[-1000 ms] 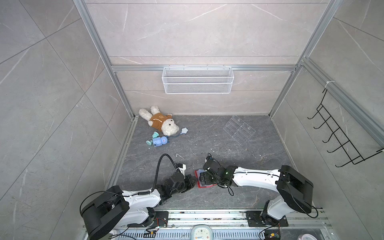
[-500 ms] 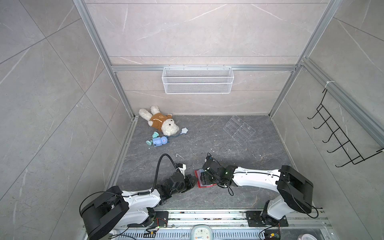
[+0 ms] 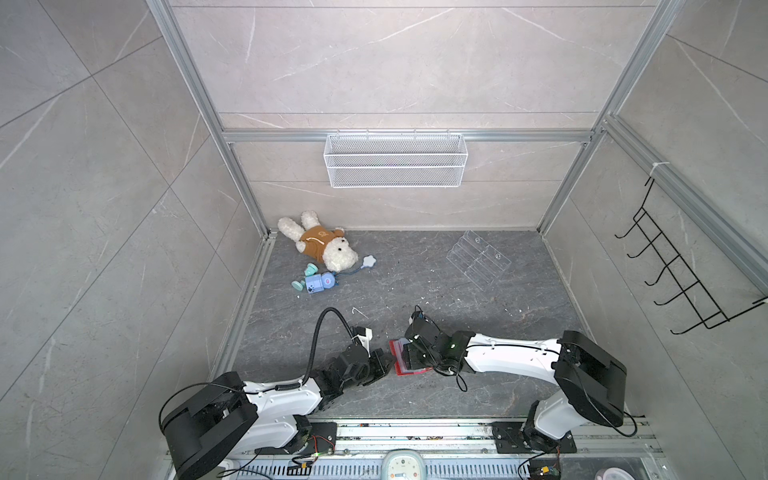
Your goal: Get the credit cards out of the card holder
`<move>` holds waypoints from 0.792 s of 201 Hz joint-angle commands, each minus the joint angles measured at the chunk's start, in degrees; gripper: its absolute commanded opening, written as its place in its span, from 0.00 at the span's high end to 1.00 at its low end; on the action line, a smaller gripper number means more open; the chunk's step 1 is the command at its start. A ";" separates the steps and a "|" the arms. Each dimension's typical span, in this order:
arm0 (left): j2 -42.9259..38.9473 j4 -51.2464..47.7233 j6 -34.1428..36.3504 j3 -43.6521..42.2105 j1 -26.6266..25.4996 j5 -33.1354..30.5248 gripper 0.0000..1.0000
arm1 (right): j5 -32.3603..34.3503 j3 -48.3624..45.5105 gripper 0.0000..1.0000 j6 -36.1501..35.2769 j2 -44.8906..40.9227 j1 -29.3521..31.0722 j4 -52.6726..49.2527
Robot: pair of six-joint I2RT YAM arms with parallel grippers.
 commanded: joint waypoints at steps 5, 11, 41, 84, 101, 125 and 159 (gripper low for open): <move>-1.48 -0.01 1.39 -0.28 -0.23 -1.29 1.00 | 4.33 -0.44 0.45 0.49 0.16 -1.00 -4.61; -1.56 -0.07 1.37 -0.29 -0.21 -1.38 1.00 | 4.41 -0.41 0.46 0.48 0.09 -1.01 -4.61; -1.81 -0.37 1.39 -0.31 -0.19 -1.49 1.00 | 4.42 -0.49 0.51 0.57 0.00 -1.14 -4.52; -1.92 -0.55 1.49 -0.39 -0.18 -1.47 1.00 | 4.10 -0.60 0.42 0.48 -0.37 -1.22 -4.18; -1.81 -0.64 1.57 -0.39 -0.19 -1.55 1.00 | 3.89 -0.69 0.41 0.39 -0.89 -1.62 -4.09; -1.65 -0.72 1.57 -0.32 -0.23 -1.50 1.00 | 3.17 -0.72 0.37 -0.12 -1.78 -2.15 -3.83; -1.33 -0.90 1.71 -0.04 -0.19 -1.47 1.00 | 2.33 -1.07 0.33 -0.55 -2.87 -2.45 -3.38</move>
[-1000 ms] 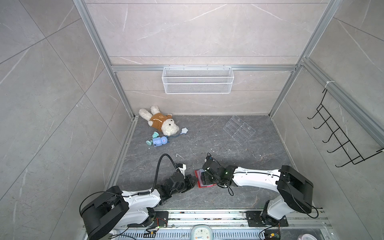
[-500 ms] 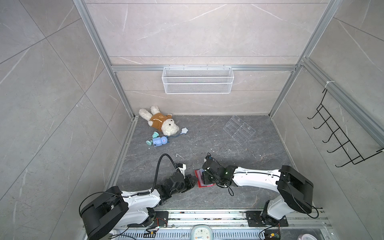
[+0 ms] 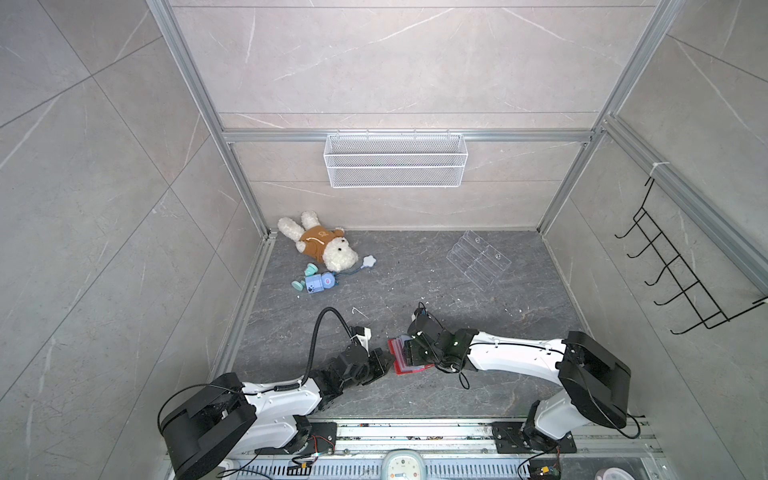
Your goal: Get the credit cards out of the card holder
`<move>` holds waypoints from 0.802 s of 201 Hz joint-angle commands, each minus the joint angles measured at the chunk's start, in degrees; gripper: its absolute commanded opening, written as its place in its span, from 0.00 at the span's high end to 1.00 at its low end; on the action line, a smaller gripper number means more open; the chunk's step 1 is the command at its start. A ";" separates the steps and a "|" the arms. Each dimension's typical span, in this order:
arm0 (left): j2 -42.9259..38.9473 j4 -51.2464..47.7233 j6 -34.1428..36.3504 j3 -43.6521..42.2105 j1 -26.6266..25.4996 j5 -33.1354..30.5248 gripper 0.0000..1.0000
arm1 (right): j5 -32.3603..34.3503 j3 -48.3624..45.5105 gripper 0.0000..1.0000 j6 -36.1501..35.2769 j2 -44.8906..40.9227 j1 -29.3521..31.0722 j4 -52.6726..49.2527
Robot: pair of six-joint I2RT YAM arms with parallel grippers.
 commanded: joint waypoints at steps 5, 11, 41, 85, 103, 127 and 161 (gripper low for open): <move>-0.80 -0.24 1.64 0.09 -0.18 -0.31 1.00 | 2.20 -1.05 0.33 -0.88 -1.42 -0.91 -3.15; -0.78 -0.24 1.72 0.18 -0.23 -0.31 1.00 | 2.15 -1.11 0.32 -0.90 -1.52 -1.04 -3.14; -0.50 -0.18 1.79 0.35 -0.21 -0.22 1.00 | 1.54 -1.44 0.28 -1.31 -1.55 -1.08 -2.79; -0.40 -0.10 1.72 0.16 -0.20 -0.31 1.00 | 1.41 -1.73 0.28 -1.23 -1.54 -1.22 -2.47; -0.42 -0.07 1.68 0.18 -0.18 -0.28 1.00 | 1.21 -1.75 0.28 -1.23 -1.54 -1.26 -2.35; -0.37 -0.07 1.68 0.09 -0.18 -0.40 1.00 | 1.21 -1.70 0.28 -1.21 -1.55 -1.27 -2.35; -0.58 -0.13 1.70 -0.15 -0.20 -0.49 1.00 | 1.44 -1.86 0.30 -1.05 -1.45 -1.50 -2.52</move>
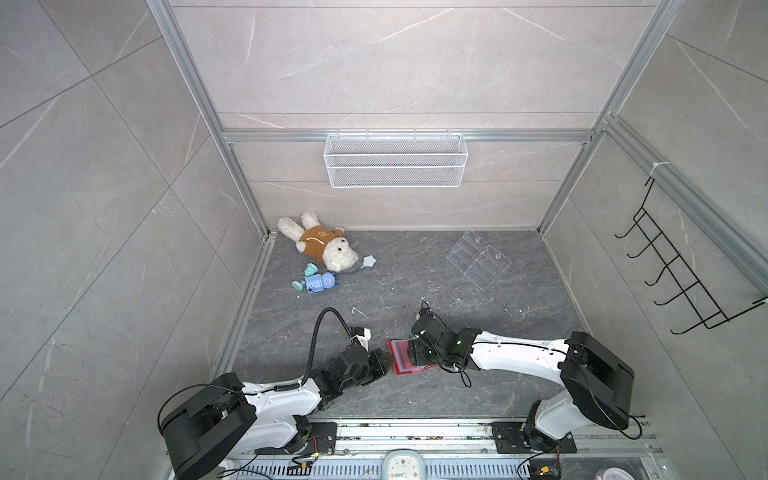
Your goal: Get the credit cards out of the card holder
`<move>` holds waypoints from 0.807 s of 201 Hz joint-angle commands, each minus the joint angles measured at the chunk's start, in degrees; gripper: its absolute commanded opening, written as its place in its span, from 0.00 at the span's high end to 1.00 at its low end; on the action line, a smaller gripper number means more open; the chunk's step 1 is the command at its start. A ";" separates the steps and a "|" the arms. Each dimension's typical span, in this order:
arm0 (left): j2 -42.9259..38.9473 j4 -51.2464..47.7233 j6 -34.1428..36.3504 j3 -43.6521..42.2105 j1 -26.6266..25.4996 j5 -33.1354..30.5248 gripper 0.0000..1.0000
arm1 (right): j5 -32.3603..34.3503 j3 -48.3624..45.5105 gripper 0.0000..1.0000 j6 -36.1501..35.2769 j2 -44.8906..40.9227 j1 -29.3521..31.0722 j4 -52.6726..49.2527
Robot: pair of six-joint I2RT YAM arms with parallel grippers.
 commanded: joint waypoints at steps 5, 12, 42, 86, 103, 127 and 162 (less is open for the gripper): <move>-0.52 0.43 1.62 -0.09 -0.19 -0.38 1.00 | 0.89 -0.73 0.30 -0.42 -0.99 -0.49 -1.10; -0.57 0.43 1.67 -0.09 -0.21 -0.38 1.00 | 0.90 -0.77 0.30 -0.36 -1.06 -0.54 -1.10; -0.73 -0.31 2.02 -0.08 -0.19 -0.56 1.00 | 0.99 -1.05 0.31 -0.16 -1.26 -0.75 -1.08; -0.96 -1.65 2.63 0.18 -0.18 -0.97 1.00 | 1.33 -1.51 0.35 0.20 -1.34 -1.00 -1.28; -1.33 -3.41 3.16 0.56 -0.24 -1.47 1.00 | 1.51 -2.42 0.35 0.78 -2.05 -1.48 -0.94; -1.73 -6.89 4.11 1.57 -0.23 -2.11 1.00 | 1.52 -3.72 0.36 1.14 -3.11 -2.35 -0.92; -1.08 -8.70 5.26 2.49 -0.18 -2.32 1.00 | 1.35 -5.33 0.38 1.42 -4.46 -3.02 -0.41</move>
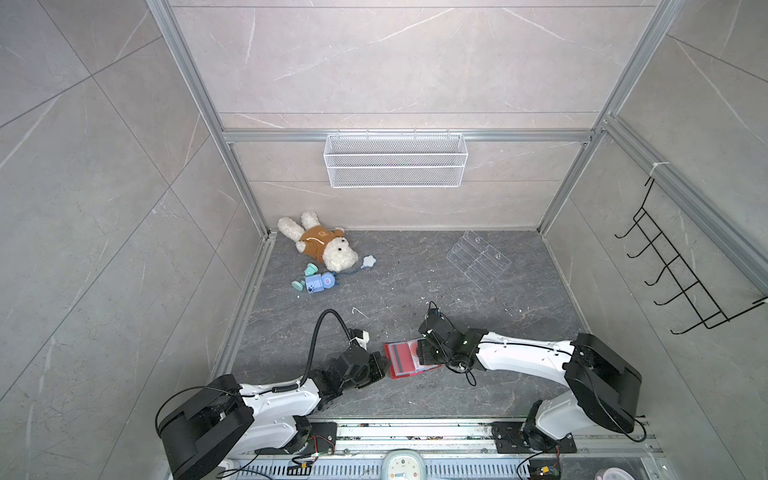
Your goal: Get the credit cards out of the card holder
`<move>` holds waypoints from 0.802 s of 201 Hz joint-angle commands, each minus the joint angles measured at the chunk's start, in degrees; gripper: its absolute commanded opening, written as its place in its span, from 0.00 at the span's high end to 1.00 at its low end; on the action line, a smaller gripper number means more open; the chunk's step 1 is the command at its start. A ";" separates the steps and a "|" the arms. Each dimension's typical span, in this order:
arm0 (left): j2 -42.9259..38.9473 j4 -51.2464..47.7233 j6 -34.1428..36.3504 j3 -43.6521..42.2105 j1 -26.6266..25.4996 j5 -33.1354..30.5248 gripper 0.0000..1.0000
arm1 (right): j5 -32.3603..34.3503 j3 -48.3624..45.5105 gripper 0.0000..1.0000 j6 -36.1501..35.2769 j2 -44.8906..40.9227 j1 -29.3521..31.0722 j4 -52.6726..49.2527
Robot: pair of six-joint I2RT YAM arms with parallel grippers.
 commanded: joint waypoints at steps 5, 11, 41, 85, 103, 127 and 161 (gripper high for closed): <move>0.02 -2.34 2.66 2.39 -0.18 -1.16 1.00 | 1.01 -1.50 0.38 0.96 -2.11 -0.39 -0.42; 0.29 -2.28 2.67 2.46 -0.23 -1.11 1.00 | 0.99 -1.56 0.38 1.01 -2.16 -0.41 -0.42; 1.08 -2.08 2.83 2.60 -0.24 -0.98 1.00 | 0.49 -1.95 0.38 1.07 -2.75 -0.48 0.00; 0.46 -3.44 3.42 2.48 -0.18 -1.41 1.00 | 0.23 -2.48 0.33 0.83 -7.07 -0.74 -1.03; 0.39 -4.26 3.71 2.67 -0.20 -1.59 1.00 | -0.77 -2.57 0.32 0.63 -9.01 -1.04 -1.26; 0.70 -5.21 4.29 3.19 -0.18 -1.77 1.00 | -4.88 -3.19 0.32 0.26 -9.39 -1.56 1.73; 1.61 -5.76 4.38 3.38 -0.20 -2.16 1.00 | -7.81 -3.00 0.33 0.17 -5.01 -1.93 4.85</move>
